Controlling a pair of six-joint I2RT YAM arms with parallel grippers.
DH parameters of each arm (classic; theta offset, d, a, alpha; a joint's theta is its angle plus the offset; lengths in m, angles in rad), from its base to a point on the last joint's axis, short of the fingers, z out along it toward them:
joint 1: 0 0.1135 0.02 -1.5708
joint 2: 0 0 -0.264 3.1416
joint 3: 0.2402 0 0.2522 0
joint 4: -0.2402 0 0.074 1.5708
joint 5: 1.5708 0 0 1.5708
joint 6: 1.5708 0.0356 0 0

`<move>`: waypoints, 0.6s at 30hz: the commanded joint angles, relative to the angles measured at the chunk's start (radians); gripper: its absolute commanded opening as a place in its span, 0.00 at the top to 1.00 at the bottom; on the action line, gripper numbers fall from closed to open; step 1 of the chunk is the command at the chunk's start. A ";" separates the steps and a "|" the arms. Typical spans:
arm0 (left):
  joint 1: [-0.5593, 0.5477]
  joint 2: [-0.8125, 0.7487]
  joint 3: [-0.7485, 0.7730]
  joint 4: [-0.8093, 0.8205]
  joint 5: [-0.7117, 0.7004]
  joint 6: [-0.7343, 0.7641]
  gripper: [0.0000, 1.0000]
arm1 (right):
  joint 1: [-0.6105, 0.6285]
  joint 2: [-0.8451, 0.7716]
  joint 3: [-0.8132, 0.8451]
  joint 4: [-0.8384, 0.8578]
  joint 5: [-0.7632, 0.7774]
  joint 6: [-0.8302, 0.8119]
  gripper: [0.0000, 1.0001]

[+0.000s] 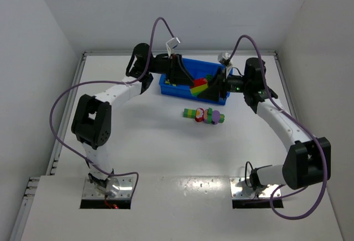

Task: Sort the legos into containers by color

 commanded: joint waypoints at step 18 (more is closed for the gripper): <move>0.170 -0.081 -0.096 0.414 -0.335 -0.209 1.00 | 0.046 -0.023 0.049 -0.269 -0.066 -0.219 1.00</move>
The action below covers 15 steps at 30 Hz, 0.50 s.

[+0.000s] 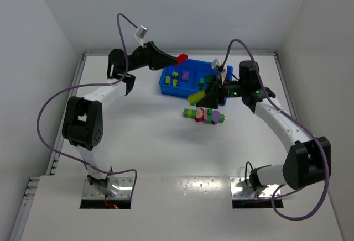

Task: Sort the legos into containers by color

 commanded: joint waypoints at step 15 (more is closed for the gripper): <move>-0.225 0.111 0.390 -0.990 -0.506 0.917 1.00 | -0.021 -0.114 -0.017 -0.074 0.346 -0.087 1.00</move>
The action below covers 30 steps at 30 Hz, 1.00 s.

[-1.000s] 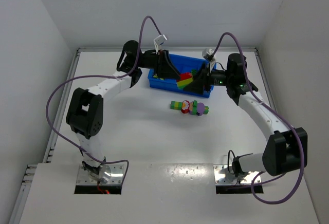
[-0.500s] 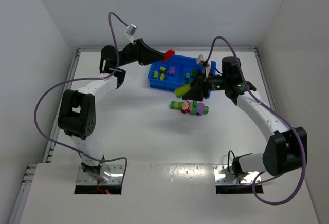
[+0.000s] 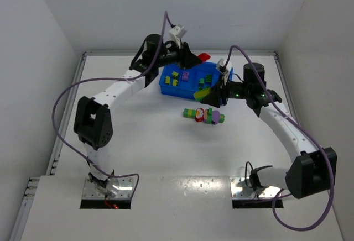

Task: Sort the legos into containers by color

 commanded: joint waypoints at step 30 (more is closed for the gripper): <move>-0.170 0.670 0.526 -0.058 0.025 -0.039 0.29 | -0.073 -0.281 -0.069 -0.185 0.264 -0.024 1.00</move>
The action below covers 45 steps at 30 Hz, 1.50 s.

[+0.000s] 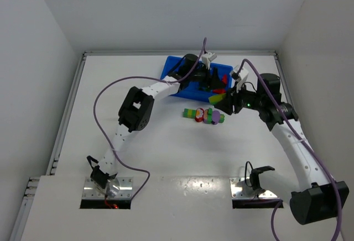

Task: Sort the legos into containers by color

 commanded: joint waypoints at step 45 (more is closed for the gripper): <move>0.102 -0.684 -0.468 -0.206 0.705 0.380 0.24 | 0.080 0.210 0.140 0.208 -0.398 -0.150 1.00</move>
